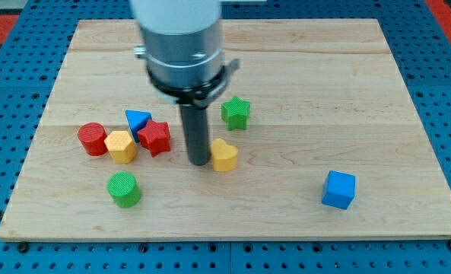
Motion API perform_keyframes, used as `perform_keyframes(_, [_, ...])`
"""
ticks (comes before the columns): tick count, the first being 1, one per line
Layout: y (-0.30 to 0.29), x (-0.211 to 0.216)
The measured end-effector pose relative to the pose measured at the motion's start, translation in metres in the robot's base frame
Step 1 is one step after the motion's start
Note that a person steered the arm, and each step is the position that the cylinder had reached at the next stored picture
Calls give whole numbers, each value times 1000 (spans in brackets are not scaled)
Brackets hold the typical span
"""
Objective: Slide blue cube a bit down and right
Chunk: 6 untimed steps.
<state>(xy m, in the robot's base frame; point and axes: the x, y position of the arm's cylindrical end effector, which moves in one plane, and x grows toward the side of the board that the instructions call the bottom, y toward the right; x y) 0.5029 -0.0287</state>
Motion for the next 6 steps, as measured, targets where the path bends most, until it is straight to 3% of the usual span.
perform_keyframes(2, [123,17])
perform_keyframes(4, [112,35])
perform_keyframes(5, [158,61])
perform_keyframes(6, [169,102])
